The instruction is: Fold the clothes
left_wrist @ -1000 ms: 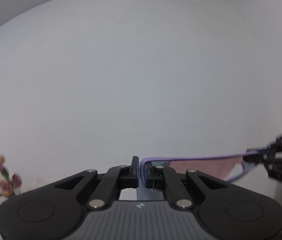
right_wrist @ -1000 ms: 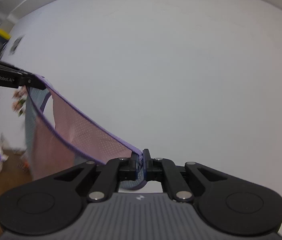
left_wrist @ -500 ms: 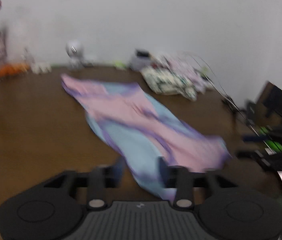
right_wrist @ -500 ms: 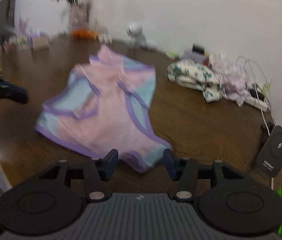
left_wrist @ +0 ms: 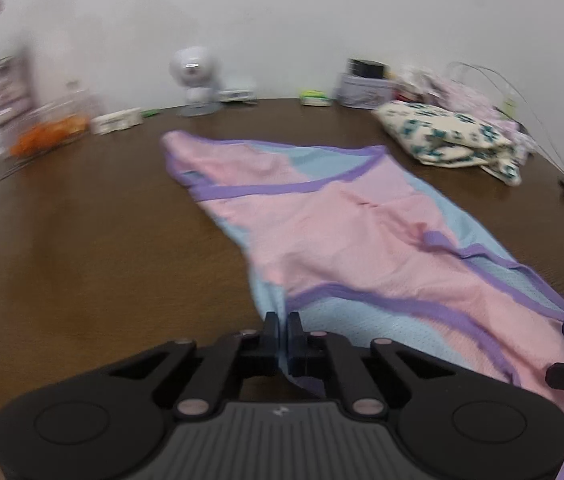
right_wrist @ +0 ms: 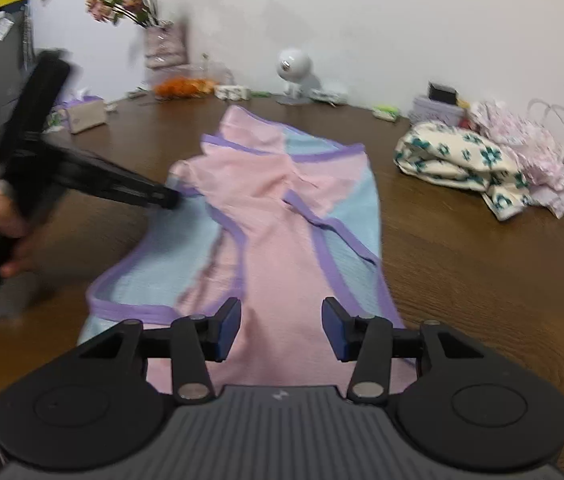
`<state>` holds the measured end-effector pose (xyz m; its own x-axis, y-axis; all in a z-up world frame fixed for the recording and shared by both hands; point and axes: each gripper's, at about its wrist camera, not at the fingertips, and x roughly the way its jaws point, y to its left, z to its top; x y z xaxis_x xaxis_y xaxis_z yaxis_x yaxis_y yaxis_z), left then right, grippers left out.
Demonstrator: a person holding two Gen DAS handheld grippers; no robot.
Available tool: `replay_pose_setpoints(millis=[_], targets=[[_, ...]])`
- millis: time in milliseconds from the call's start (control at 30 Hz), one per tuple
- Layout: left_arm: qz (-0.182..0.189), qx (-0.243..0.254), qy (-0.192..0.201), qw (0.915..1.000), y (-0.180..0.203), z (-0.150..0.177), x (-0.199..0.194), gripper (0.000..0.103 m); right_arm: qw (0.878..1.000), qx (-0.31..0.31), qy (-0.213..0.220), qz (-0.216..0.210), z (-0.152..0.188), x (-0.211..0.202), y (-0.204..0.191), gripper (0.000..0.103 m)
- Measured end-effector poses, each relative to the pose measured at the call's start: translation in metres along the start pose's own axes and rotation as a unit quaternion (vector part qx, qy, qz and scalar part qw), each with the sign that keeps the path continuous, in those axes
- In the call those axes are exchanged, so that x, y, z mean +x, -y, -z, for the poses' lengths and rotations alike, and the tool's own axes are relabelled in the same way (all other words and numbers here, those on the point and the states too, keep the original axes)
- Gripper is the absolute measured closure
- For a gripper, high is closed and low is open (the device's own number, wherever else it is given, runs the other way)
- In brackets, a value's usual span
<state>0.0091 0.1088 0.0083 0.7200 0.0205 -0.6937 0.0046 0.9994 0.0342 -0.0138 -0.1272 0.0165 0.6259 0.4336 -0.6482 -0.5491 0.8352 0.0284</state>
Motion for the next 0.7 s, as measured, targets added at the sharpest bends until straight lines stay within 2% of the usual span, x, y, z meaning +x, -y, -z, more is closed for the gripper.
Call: replay_pose_setpoints(millis=[67,200,233,267,300,333,400,467,533,633,667,700], targets=[[0.004,-0.021,-0.006,0.9998,-0.005,0.016,-0.023,0.101,1.0,-0.003,-0.013,0.001,0.008,0.001,0.004,0.059],[0.086,-0.066,-0.023,0.9938,-0.025,0.025,-0.059,0.094,0.999,-0.009,-0.046,-0.013,0.018,-0.022,0.01,0.059],[0.092,-0.072,-0.02,0.993,-0.031,0.019,-0.059,0.088,0.998,-0.003,-0.055,-0.024,0.016,-0.027,0.014,0.058],[0.08,-0.068,-0.013,0.9943,-0.037,0.004,-0.047,0.074,0.997,0.002,-0.063,-0.036,0.013,-0.032,0.018,0.058],[0.069,-0.065,-0.005,0.9955,-0.042,-0.011,-0.036,0.068,0.996,0.007,-0.071,-0.047,0.011,-0.036,0.023,0.057],[0.057,-0.061,0.002,0.9965,-0.048,-0.026,-0.024,0.063,0.997,0.01,-0.056,-0.053,0.0,-0.039,0.029,0.056],[0.034,-0.054,0.017,0.9978,-0.059,-0.056,-0.001,0.063,0.999,0.01,-0.008,-0.048,-0.031,-0.035,0.042,0.047],[0.034,-0.055,0.001,0.9979,-0.063,-0.085,0.039,0.061,0.999,0.013,0.027,-0.021,-0.069,-0.009,0.056,0.046],[0.03,-0.059,-0.03,0.9974,-0.063,-0.099,0.071,0.061,0.999,0.021,0.021,-0.013,-0.105,0.037,0.065,0.046],[0.019,-0.056,-0.033,0.9977,-0.063,-0.102,0.09,0.061,1.0,0.026,0.004,-0.001,-0.154,0.102,0.075,0.046],[0.015,-0.055,-0.035,0.9977,-0.063,-0.103,0.096,0.069,1.0,0.023,-0.002,0.006,-0.165,0.12,0.075,0.046],[0.014,-0.059,-0.033,0.9976,-0.065,-0.103,0.099,0.082,1.0,0.022,-0.009,0.011,-0.175,0.139,0.075,0.046]])
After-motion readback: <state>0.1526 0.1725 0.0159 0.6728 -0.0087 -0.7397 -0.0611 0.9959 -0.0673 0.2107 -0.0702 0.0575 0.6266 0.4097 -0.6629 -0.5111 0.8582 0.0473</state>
